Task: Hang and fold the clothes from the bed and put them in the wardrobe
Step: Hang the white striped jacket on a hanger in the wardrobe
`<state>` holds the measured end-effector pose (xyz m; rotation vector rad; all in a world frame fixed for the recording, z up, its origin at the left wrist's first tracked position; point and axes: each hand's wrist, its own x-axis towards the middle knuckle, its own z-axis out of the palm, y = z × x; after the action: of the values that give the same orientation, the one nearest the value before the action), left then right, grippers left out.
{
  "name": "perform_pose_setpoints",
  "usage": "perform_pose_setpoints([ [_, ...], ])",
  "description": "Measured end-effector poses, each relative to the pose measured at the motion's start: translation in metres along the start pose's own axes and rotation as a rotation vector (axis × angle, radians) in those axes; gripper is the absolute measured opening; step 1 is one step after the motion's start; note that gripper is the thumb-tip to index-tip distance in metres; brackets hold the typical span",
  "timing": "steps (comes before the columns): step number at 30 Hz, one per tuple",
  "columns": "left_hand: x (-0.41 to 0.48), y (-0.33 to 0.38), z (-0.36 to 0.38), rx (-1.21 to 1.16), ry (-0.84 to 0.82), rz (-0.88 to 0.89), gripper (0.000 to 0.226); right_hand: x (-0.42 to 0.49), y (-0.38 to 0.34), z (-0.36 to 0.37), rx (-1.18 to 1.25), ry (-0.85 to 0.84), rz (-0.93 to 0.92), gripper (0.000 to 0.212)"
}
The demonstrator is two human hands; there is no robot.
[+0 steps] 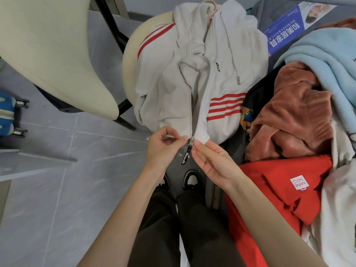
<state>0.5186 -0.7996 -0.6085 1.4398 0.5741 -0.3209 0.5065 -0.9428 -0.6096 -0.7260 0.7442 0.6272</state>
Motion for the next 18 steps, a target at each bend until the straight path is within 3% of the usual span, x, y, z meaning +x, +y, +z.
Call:
perform_pose_setpoints([
  [8, -0.001, -0.002, -0.001, -0.061, 0.005, -0.031, 0.026, 0.002, 0.001, -0.004, -0.034, -0.013, 0.012, 0.018],
  [18, -0.003, -0.010, -0.006, 0.205, -0.069, 0.096, 0.028, 0.005, 0.004, -0.005, -0.022, 0.045, 0.006, 0.018],
])
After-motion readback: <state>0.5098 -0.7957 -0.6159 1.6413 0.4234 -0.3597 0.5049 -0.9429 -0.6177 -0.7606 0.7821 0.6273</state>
